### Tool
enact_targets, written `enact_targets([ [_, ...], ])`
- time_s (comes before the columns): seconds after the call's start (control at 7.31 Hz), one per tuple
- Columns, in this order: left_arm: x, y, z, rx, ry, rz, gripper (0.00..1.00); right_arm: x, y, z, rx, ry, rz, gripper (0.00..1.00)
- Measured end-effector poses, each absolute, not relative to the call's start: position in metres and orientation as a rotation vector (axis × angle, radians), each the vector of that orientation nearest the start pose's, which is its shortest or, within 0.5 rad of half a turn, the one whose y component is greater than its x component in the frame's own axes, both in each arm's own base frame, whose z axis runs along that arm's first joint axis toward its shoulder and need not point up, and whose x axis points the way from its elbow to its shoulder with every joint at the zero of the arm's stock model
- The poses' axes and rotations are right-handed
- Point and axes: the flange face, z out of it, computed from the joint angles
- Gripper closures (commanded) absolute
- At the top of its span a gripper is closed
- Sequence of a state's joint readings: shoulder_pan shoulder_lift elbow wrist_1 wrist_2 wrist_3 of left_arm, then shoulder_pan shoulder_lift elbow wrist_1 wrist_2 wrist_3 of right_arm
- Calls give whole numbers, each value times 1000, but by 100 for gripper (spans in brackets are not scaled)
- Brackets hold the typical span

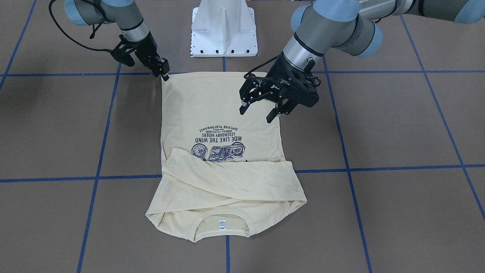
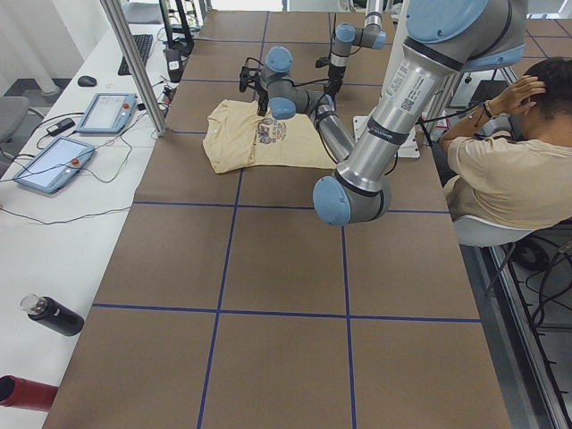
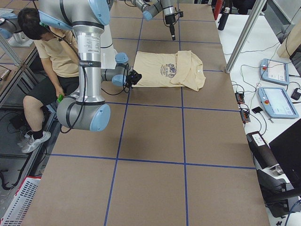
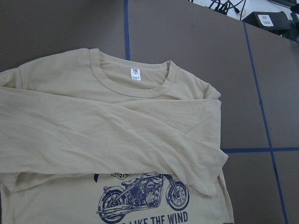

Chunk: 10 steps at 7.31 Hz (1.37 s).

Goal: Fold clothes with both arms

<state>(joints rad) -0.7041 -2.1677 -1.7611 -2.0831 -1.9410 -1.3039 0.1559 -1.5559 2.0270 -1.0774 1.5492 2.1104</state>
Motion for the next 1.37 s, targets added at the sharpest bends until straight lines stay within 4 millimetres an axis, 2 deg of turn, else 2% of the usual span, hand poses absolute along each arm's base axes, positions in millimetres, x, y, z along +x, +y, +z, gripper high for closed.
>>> enact_targets([
  [0.82,419,-483,167,317,1279,-131,14,-474,-203,383,-173,-967,636,26],
  [0.96,419,-482,169,315,1277,-131,14,-475,-201,383,-174,-966,633,30],
  [1.1,419,-482,170,314,1276,-131,14,-476,-201,383,-174,-965,632,56],
  [1.23,419,-482,170,314,1276,-130,14,-476,-201,383,-175,-966,632,100],
  [1.37,419,-482,171,314,1275,-130,14,-476,-201,382,-175,-967,632,100],
])
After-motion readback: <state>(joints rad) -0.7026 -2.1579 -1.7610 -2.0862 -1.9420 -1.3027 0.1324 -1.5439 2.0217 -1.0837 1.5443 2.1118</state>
